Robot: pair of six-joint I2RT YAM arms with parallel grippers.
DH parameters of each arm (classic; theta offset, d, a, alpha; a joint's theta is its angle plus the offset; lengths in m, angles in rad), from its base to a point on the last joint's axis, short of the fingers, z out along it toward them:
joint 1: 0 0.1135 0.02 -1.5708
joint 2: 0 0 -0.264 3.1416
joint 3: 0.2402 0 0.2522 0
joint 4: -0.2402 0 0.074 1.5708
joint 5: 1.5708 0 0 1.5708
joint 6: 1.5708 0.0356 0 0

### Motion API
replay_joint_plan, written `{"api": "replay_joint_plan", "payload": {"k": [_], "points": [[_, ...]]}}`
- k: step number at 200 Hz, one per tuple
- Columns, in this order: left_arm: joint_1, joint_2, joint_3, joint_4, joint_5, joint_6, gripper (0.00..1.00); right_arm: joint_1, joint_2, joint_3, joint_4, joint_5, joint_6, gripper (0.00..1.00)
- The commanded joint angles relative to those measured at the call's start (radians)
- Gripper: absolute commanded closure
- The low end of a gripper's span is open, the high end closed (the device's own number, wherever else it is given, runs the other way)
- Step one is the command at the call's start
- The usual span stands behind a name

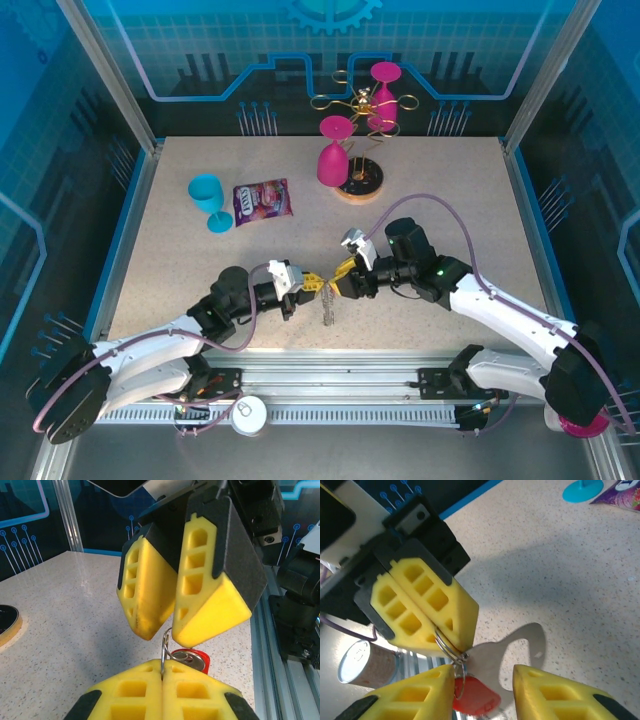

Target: Put the keys on the keyring

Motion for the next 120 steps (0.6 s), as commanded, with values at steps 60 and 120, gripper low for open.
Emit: {"api": "replay_joint_plan", "payload": {"k": [60, 120], "points": [[-0.005, -0.007, -0.025, 0.089, -0.023, -0.020, 1.00, -0.007, -0.033, -0.046, 0.056, -0.074, 0.093, 0.83], [-0.004, -0.001, -0.024, 0.102, -0.017, -0.026, 1.00, -0.009, -0.026, -0.045, 0.074, -0.106, 0.106, 0.82]]}}
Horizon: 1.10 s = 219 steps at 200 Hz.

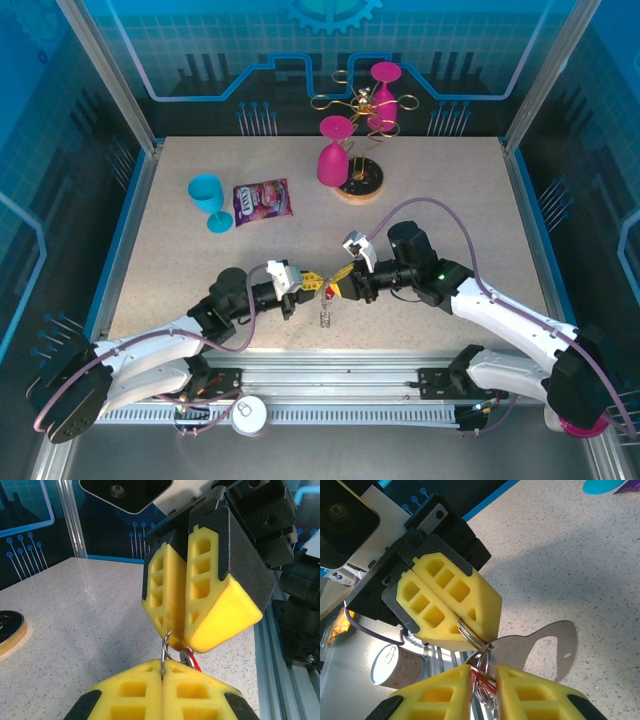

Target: Put the keys on the keyring

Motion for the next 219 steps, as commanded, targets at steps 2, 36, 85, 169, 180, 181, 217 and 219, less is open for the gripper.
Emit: {"api": "replay_joint_plan", "payload": {"k": [2, 36, 85, 169, 180, 181, 217, 219], "points": [[-0.005, -0.006, -0.012, 0.057, -0.006, -0.025, 1.00, -0.009, -0.004, -0.003, 0.027, -0.036, 0.015, 0.83], [-0.005, -0.020, -0.020, 0.061, -0.006, -0.028, 1.00, -0.015, 0.008, -0.011, 0.037, -0.015, 0.046, 1.00], [-0.005, -0.005, -0.037, 0.191, 0.050, -0.035, 1.00, -0.027, 0.092, -0.013, 0.088, -0.111, 0.149, 1.00], [-0.004, 0.031, -0.043, 0.216, 0.033, -0.019, 1.00, -0.102, 0.059, 0.090, -0.151, -0.017, 0.012, 0.63], [-0.004, 0.034, -0.046, 0.215, 0.032, -0.025, 1.00, -0.105, 0.045, 0.100, -0.169, 0.021, -0.043, 0.62], [-0.004, 0.035, -0.046, 0.215, 0.032, -0.026, 1.00, -0.105, 0.044, 0.101, -0.169, 0.022, -0.049, 0.62], [-0.005, 0.051, -0.047, 0.226, 0.039, -0.045, 1.00, -0.098, -0.007, 0.040, -0.027, -0.029, -0.280, 0.62], [-0.004, 0.052, -0.048, 0.227, 0.039, -0.047, 1.00, -0.096, -0.010, 0.036, -0.011, -0.031, -0.294, 0.62]]}}
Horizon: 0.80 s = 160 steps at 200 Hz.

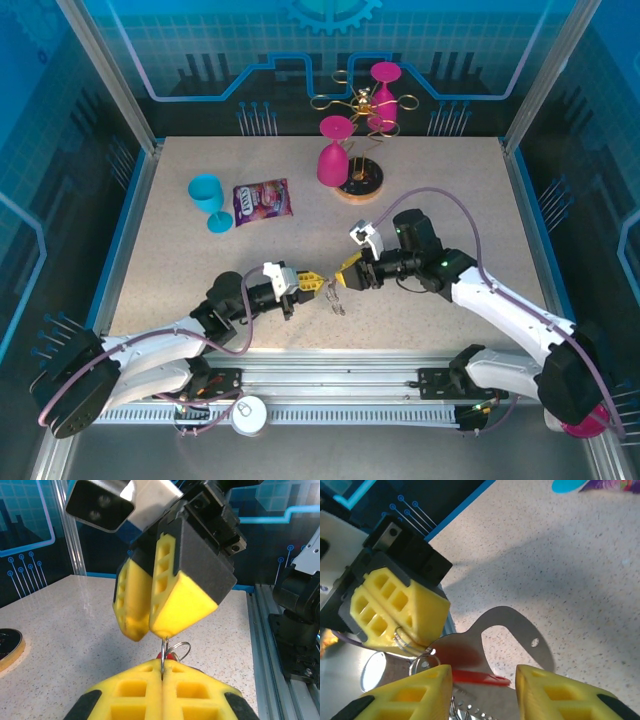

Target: Put the keys on the keyring

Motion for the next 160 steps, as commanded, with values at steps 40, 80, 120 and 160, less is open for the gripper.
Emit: {"api": "replay_joint_plan", "payload": {"k": [40, 80, 120, 160], "points": [[-0.004, 0.032, -0.002, 0.077, 0.047, -0.037, 1.00, 0.043, -0.065, -0.060, 0.194, -0.066, -0.386, 0.64], [-0.004, 0.054, 0.000, 0.107, 0.060, -0.049, 1.00, 0.064, -0.029, -0.033, 0.140, -0.072, -0.439, 0.69], [-0.004, 0.055, 0.000, 0.111, 0.068, -0.052, 1.00, 0.079, -0.017, -0.037, 0.101, -0.010, -0.489, 0.71], [-0.003, 0.063, 0.002, 0.123, 0.077, -0.057, 1.00, 0.099, 0.000, -0.023, 0.090, -0.002, -0.505, 0.73]]}}
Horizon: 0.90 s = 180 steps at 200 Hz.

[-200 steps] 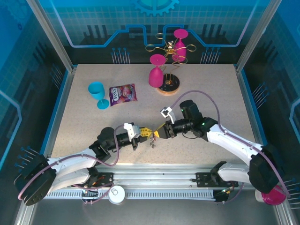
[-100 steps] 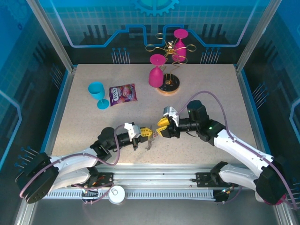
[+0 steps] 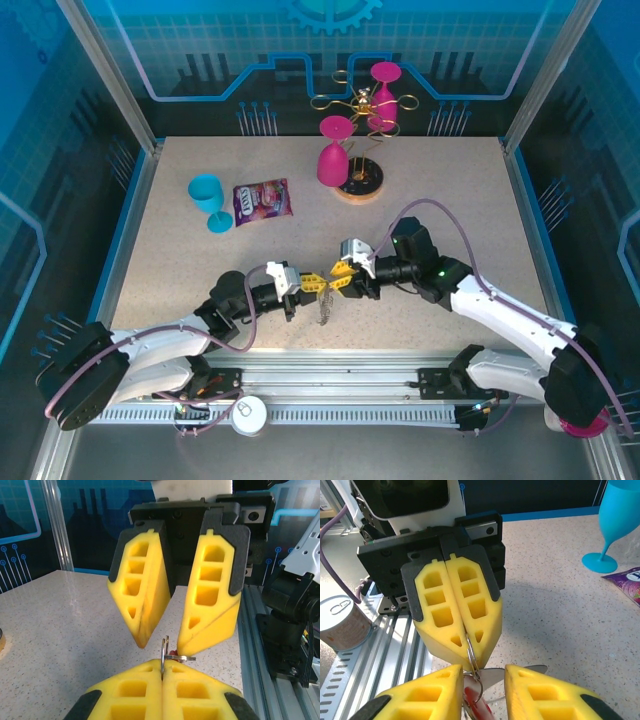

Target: Put the keys on the keyring

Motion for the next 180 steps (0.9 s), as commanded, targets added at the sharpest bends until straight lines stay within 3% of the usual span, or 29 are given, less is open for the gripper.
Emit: {"api": "replay_joint_plan", "payload": {"k": [1, 83, 100, 113, 133, 153, 180], "points": [[-0.004, 0.006, 0.002, 0.071, 0.035, -0.012, 1.00, 0.018, 0.015, 0.029, -0.023, 0.016, -0.037, 0.73], [-0.004, 0.021, 0.005, 0.083, 0.054, -0.027, 1.00, 0.027, 0.029, 0.026, 0.070, -0.023, 0.000, 0.81], [-0.003, 0.022, 0.005, 0.080, 0.052, -0.028, 1.00, 0.027, 0.027, 0.024, 0.073, -0.028, -0.005, 0.89], [-0.004, 0.022, 0.005, 0.074, 0.049, -0.026, 1.00, 0.027, 0.023, 0.025, 0.063, -0.037, -0.018, 1.00], [-0.003, 0.016, 0.005, 0.056, 0.019, -0.023, 1.00, 0.028, 0.018, 0.034, 0.028, -0.038, -0.041, 1.00], [-0.003, -0.009, 0.019, -0.022, -0.008, -0.006, 0.83, 0.030, 0.020, 0.063, -0.071, -0.006, -0.077, 1.00], [-0.003, -0.058, 0.057, -0.189, -0.021, 0.033, 0.81, 0.048, 0.042, 0.128, -0.241, 0.081, -0.144, 1.00]]}}
